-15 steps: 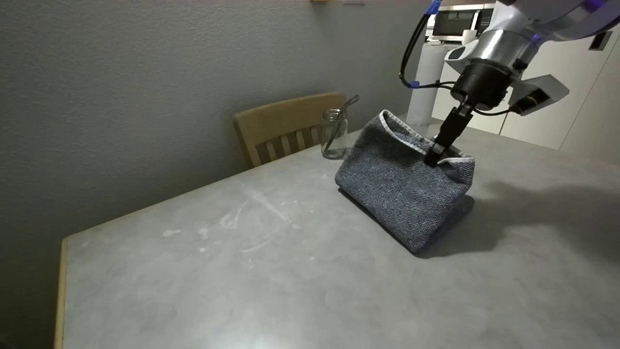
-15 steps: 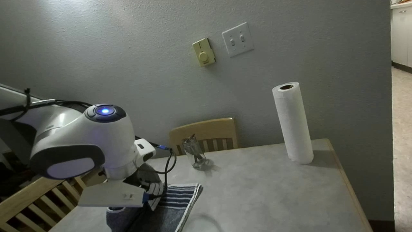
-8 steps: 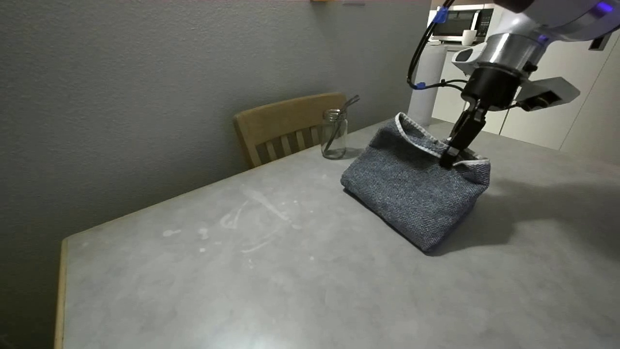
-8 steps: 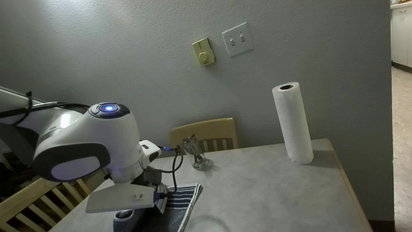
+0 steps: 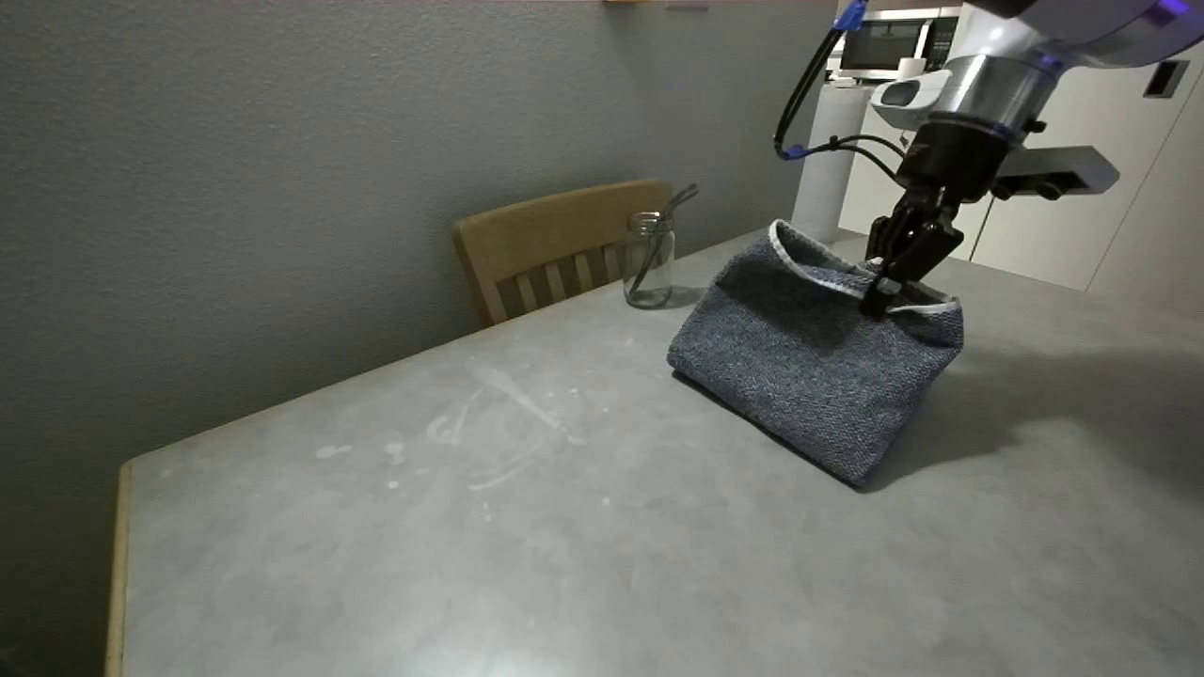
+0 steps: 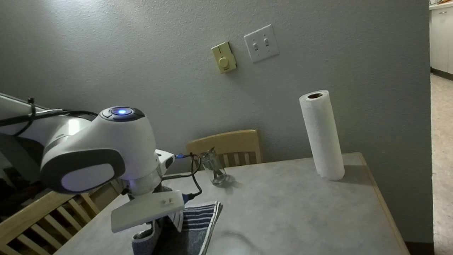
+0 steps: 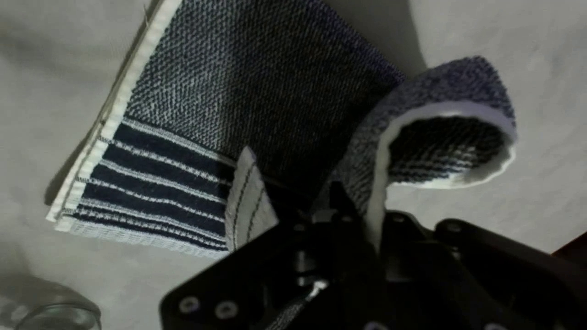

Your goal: Fold the towel on the table

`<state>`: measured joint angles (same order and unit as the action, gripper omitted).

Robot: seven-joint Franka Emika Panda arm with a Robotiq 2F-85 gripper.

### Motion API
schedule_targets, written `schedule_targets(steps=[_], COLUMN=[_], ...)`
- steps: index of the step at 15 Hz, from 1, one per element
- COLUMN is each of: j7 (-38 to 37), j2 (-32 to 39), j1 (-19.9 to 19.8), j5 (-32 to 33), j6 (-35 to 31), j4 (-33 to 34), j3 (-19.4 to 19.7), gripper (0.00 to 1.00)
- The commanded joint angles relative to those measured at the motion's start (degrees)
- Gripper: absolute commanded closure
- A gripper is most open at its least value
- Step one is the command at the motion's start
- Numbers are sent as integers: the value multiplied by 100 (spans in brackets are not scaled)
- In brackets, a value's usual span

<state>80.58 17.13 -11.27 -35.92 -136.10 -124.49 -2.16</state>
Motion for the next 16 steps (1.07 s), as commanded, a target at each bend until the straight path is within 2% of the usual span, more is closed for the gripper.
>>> schedule_targets(steps=[1, 4, 7, 13, 14, 15, 16], j7=[588, 751, 527, 524, 565, 603, 649], j2=[231, 424, 547, 528, 539, 552, 566], j1=[-44, -34, -36, -366, -436, -501, -555], j5=[-69, -80, 13, -283, -363, -470, -588], j6=[138, 70, -58, -417, -444, -471, -507], j4=[290, 450, 503, 305, 289, 278, 268], j3=[-102, -137, -67, 83, 92, 93, 83], gripper=[98, 98, 98, 98, 94, 68, 66])
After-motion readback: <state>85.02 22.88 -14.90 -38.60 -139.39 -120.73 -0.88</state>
